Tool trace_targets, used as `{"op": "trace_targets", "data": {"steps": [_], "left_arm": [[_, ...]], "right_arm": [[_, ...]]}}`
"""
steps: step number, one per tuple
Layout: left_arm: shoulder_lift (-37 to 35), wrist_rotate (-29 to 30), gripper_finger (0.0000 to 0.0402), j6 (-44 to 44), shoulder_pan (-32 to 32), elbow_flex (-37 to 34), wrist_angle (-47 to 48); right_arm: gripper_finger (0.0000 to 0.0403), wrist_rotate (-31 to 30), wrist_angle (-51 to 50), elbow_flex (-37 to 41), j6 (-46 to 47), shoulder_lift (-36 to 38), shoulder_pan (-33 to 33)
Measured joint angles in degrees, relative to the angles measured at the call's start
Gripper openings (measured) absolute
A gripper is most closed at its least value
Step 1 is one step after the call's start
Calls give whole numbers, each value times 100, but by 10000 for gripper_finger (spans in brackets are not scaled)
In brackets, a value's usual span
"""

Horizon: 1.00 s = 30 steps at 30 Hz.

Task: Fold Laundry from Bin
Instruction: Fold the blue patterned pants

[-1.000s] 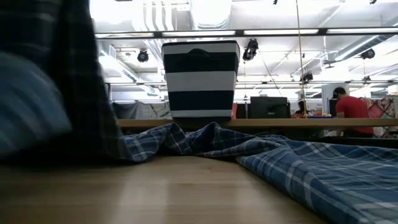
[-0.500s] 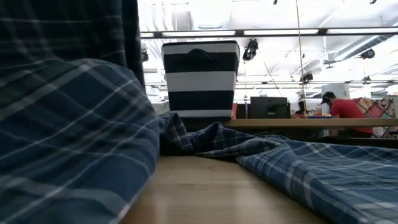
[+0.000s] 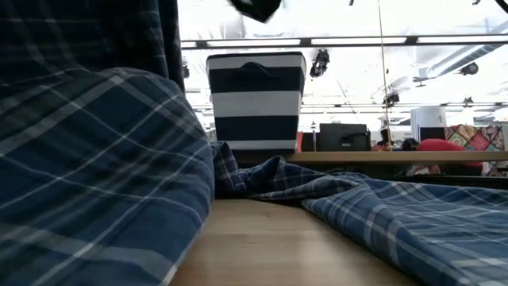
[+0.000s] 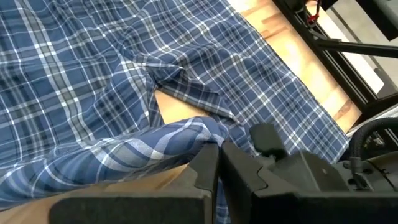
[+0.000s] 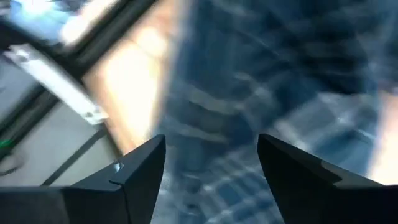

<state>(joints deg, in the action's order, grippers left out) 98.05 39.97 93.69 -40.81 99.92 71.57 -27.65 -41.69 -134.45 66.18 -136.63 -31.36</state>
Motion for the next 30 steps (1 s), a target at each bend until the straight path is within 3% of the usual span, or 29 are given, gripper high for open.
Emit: {"op": "trace_targets", "data": {"steps": [3, 5, 7, 10, 12, 16, 23, 26, 30], "left_arm": [[-44, -2, 0, -66, 10, 0, 49], [-97, 6, 0, -53, 14, 0, 224], [-154, 11, 0, 64, 2, 0, 436], [-247, 68, 8, 127, -92, 0, 554], [-313, 97, 22, 129, -232, 0, 573], [-333, 119, 69, 419, -815, 0, 645], [54, 433, 169, 2087, -2583, -9, 624], [468, 533, 201, 2431, -3170, -9, 266], [1172, 572, 220, 2112, -3390, 74, -546]], "right_arm": [[241, 725, 727, 94, -475, -22, 83], [214, 808, 1132, 210, -554, -39, 103], [160, 929, 1460, 223, -765, -44, 113], [43, 1217, 2042, 223, -980, -31, 108], [20, 1315, 2311, 223, -969, -29, 109], [9, 1632, 2833, -7, -925, -29, 103], [8, 2076, 3217, -63, -966, 840, -20], [8, 1931, 3157, -58, -983, 1095, 29], [8, 1393, 3093, -42, -1024, 1289, 208]]}}
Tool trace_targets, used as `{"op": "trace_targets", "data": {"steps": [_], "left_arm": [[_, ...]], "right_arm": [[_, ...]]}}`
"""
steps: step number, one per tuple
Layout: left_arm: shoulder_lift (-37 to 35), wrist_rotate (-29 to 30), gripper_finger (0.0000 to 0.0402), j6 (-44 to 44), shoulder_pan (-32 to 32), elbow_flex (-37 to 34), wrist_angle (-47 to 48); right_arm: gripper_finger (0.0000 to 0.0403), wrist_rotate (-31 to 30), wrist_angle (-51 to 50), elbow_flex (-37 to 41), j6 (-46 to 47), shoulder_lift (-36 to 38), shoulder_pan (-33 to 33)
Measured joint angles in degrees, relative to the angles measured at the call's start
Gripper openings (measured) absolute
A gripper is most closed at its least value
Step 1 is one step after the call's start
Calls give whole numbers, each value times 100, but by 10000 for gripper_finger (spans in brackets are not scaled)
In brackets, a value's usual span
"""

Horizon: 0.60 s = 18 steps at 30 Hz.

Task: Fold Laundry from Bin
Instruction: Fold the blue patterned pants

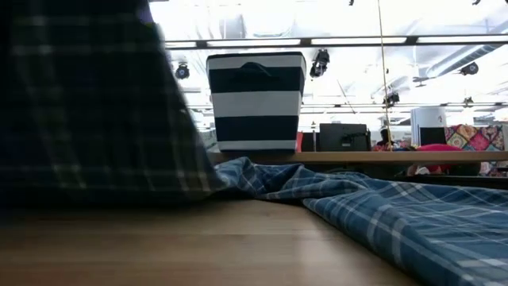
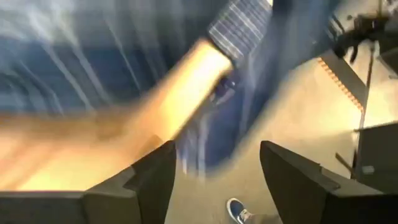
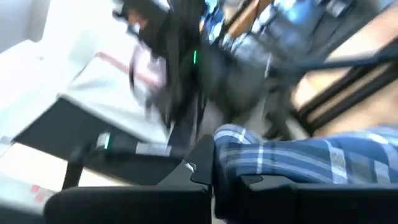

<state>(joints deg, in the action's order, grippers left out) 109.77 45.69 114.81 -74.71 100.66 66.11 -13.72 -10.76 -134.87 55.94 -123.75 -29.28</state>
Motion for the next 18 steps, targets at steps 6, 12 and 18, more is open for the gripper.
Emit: {"op": "trace_targets", "data": {"steps": [6, 12, 18], "left_arm": [[1029, 369, 230, -467, -25, 618, -14], [2094, 543, 246, 411, -3, 1529, 2292], [2329, 681, 271, 306, 188, 1154, 1597]], "right_arm": [[8, -497, -219, -7, 38, 155, 347], [8, -459, -219, 0, 195, 156, 420], [8, -434, -147, 0, 213, 237, 406]]}}
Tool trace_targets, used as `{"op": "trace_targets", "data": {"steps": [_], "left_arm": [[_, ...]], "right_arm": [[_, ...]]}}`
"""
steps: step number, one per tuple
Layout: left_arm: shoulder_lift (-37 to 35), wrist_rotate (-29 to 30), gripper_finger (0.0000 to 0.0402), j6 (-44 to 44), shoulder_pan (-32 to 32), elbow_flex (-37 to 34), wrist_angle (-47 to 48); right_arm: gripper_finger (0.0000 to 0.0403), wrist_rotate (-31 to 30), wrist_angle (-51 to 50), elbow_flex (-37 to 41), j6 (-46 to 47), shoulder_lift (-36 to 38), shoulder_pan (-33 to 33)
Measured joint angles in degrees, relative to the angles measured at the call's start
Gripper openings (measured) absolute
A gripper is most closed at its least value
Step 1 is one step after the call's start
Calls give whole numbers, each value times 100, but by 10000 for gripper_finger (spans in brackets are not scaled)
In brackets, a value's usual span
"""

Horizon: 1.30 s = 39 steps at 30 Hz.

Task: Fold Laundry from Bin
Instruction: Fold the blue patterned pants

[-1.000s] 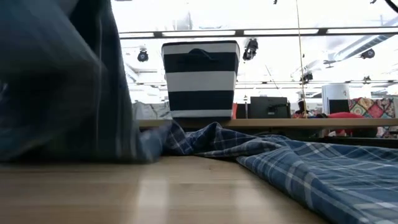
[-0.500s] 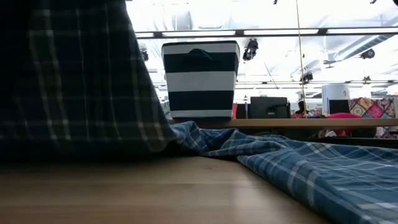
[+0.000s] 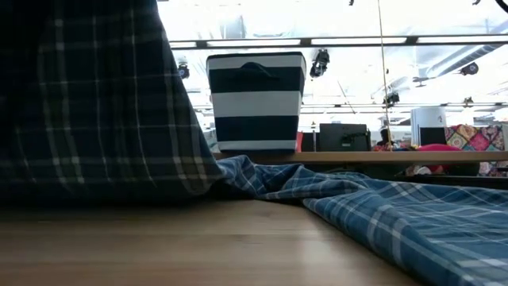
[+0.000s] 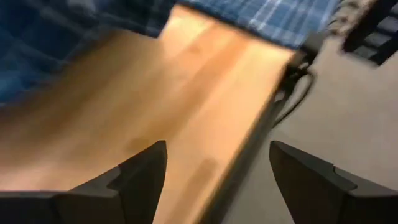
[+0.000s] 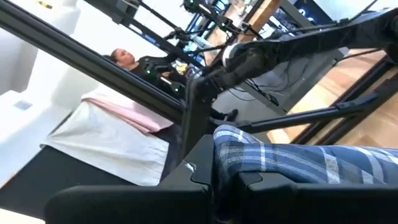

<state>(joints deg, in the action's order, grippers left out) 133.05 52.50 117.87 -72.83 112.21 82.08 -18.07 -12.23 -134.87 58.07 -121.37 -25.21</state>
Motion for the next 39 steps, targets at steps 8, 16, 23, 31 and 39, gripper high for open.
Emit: {"op": "trace_targets", "data": {"steps": [8, 16, 23, 31, 39], "left_arm": [[-113, 288, 289, 296, 298, -528, 762], [-1225, 527, 290, 957, -32, -1695, 757], [-1869, 984, 284, -848, 306, -2650, -826], [-1853, 1321, 284, -1525, 531, -2631, -1411], [-1856, 1083, 193, -1060, 598, -2362, -1217]], "right_arm": [[8, 17, 121, -6, 199, 1, -1], [8, 352, 188, -6, 124, 18, -28], [9, 352, 232, -6, 39, 18, -31], [9, 351, 229, -6, -22, 18, -28], [9, 370, 229, -9, -99, 18, -35]]}}
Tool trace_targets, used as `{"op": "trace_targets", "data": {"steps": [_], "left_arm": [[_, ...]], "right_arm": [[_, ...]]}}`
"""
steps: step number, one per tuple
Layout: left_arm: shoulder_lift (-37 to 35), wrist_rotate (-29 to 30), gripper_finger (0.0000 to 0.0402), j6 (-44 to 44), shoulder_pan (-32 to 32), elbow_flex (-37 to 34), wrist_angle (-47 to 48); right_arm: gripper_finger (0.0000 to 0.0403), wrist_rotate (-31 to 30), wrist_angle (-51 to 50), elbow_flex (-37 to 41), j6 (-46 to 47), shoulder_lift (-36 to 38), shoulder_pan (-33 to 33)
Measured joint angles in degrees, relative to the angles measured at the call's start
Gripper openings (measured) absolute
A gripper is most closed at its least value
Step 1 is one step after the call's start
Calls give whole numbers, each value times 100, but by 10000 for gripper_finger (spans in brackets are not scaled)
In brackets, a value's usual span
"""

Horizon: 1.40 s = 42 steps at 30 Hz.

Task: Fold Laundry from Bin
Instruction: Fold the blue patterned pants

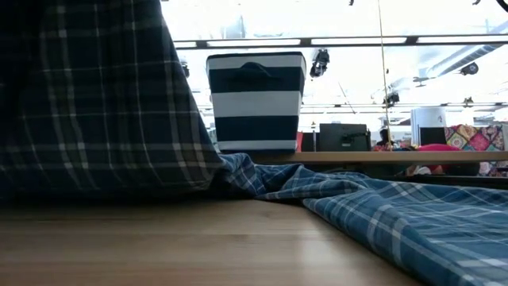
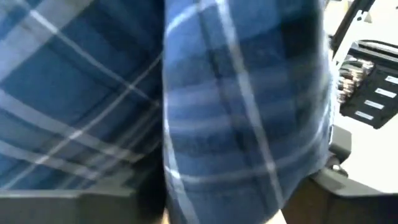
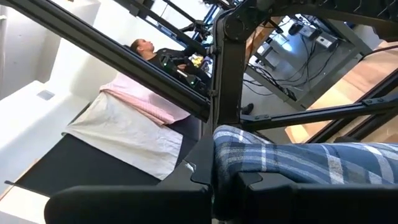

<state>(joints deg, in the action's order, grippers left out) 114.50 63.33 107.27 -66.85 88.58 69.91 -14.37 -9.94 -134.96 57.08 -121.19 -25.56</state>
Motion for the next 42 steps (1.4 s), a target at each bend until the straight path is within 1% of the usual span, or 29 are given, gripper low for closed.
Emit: {"op": "trace_targets", "data": {"steps": [4, 5, 6, 8, 11, 14, 18, 20, 21, 24, 26, 28, 30, 32, 35, 38, 40, 42], "left_arm": [[-5, -183, 41, -482, 2, 573, 377], [-8, -279, 21, -586, 1, 776, 569], [-9, -427, 17, -708, -10, 988, 769], [-11, -884, 14, -1050, -46, 1447, 1109], [-13, -1717, 2, -1840, -189, 2192, 1372], [-13, -2777, 1, -2451, -382, 3007, 1464], [12, -4342, 0, -2519, -585, 4046, 1210], [149, -4941, 0, -2368, -664, 4564, 995], [222, -5183, 0, -2283, -695, 4670, 806], [213, -5958, 0, -1805, -740, 4328, -331], [228, -6239, 0, -1454, -752, 4171, -939], [281, -6289, 0, -1174, -757, 4094, -1368], [419, -6309, 0, -1007, -761, 4082, -1545], [577, -6373, 0, -962, -767, 4076, -1687], [803, -6557, 0, -945, -762, 4075, -2008], [1017, -7258, 9, -913, -726, 4078, -2377], [1119, -7565, 27, -836, -723, 4073, -2608], [1161, -7670, 53, -774, -723, 4085, -2872]], "right_arm": [[9, 138, -1, 0, -131, 0, 5], [9, 149, -4, -2, -165, 0, 7], [9, 153, -8, -2, -190, 0, 7], [9, 212, -50, -4, -241, 2, 7], [9, 288, -247, -7, -313, 2, 9], [9, 364, -752, -9, -312, 11, -6], [9, 573, -1505, -2, -135, -42, -160], [9, 678, -1888, 0, -108, -167, -287], [9, 800, -2020, 0, -104, -236, -359], [9, 1244, -2329, 8, -239, -540, -558], [9, 1524, -2325, 11, -394, -767, -709], [9, 1775, -2192, 11, -471, -987, -848], [11, 1989, -2075, 11, -497, -1154, -988], [22, 2192, -2017, 11, -503, -1297, -1100], [59, 2342, -2020, 14, -469, -1393, -1233], [111, 2325, -2026, 15, -470, -1335, -1304], [145, 2135, -2126, 15, -453, -1226, -1327], [174, 1733, -2383, 13, -398, -1123, -1329]]}}
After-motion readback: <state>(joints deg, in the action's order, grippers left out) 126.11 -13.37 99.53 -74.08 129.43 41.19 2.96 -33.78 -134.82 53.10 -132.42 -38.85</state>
